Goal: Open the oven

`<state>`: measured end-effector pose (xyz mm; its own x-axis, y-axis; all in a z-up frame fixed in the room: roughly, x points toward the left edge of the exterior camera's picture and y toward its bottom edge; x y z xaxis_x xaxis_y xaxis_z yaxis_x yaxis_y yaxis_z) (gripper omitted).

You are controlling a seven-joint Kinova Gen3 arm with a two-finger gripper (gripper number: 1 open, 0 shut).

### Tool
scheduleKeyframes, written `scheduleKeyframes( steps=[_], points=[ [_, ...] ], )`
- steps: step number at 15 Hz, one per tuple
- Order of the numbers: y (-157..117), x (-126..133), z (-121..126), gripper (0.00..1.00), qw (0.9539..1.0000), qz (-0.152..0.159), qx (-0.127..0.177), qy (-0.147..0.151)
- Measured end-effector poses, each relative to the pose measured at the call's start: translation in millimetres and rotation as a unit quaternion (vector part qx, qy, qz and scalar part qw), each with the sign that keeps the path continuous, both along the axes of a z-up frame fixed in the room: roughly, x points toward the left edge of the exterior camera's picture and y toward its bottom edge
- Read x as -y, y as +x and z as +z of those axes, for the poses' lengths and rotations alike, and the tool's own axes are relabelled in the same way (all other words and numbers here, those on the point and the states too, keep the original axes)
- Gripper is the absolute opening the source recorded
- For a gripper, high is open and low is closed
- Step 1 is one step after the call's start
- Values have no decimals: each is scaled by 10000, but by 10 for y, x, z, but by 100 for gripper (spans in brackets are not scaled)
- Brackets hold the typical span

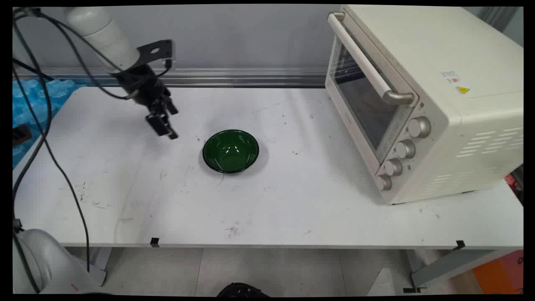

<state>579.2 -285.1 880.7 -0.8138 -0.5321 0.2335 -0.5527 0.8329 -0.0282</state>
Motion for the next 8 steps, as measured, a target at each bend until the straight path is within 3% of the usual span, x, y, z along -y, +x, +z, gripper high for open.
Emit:
scheduleKeyframes(
  steps=[8],
  points=[
    [-611,702,141,100,9978,-185,-526,-361]
  ],
)
